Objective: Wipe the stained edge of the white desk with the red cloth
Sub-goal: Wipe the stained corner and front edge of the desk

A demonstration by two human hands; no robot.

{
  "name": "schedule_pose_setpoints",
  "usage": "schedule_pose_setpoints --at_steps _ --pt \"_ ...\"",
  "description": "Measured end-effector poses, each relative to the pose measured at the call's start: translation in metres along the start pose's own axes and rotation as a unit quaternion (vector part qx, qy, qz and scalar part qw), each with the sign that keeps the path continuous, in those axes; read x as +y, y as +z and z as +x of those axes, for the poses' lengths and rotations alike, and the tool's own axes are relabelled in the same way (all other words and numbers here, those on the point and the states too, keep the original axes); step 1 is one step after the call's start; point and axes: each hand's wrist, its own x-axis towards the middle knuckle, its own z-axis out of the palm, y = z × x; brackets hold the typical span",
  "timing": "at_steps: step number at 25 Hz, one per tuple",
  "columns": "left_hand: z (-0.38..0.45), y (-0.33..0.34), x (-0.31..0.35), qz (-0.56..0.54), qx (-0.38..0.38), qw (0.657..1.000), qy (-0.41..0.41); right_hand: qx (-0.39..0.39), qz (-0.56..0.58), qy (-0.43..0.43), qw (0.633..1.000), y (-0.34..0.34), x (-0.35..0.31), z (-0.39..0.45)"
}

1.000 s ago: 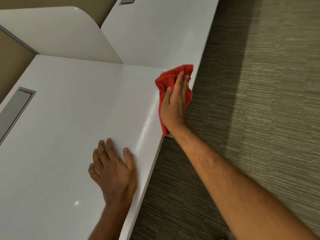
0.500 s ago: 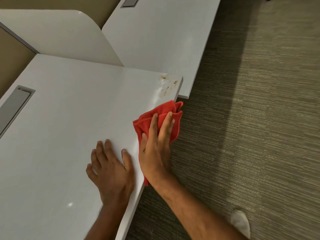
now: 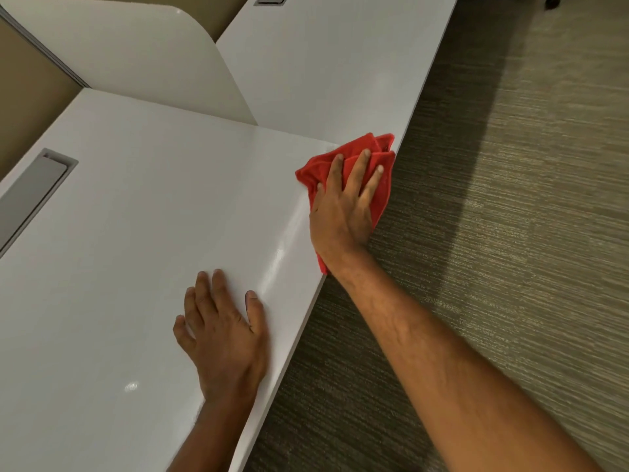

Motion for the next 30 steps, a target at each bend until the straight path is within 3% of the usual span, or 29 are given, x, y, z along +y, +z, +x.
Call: schedule_pose_setpoints --at_steps 4,10,16,20,30 --pt "0.000 0.001 0.000 0.000 0.002 1.000 0.003 -0.106 -0.027 -0.018 0.994 0.008 0.009 0.039" --pt "0.000 0.002 -0.003 0.001 -0.001 1.000 0.007 -0.118 0.036 0.027 0.992 0.002 0.010 0.038" --pt "0.002 0.004 -0.003 -0.002 -0.002 1.000 0.003 -0.126 0.063 -0.155 0.978 -0.010 -0.023 -0.077" --pt "0.003 0.005 -0.005 -0.005 0.001 1.000 0.003 -0.138 0.062 -0.265 0.952 -0.008 -0.029 -0.077" --pt "0.004 0.004 -0.008 -0.015 -0.005 1.000 0.003 -0.159 0.043 -0.286 0.944 0.001 -0.011 0.030"
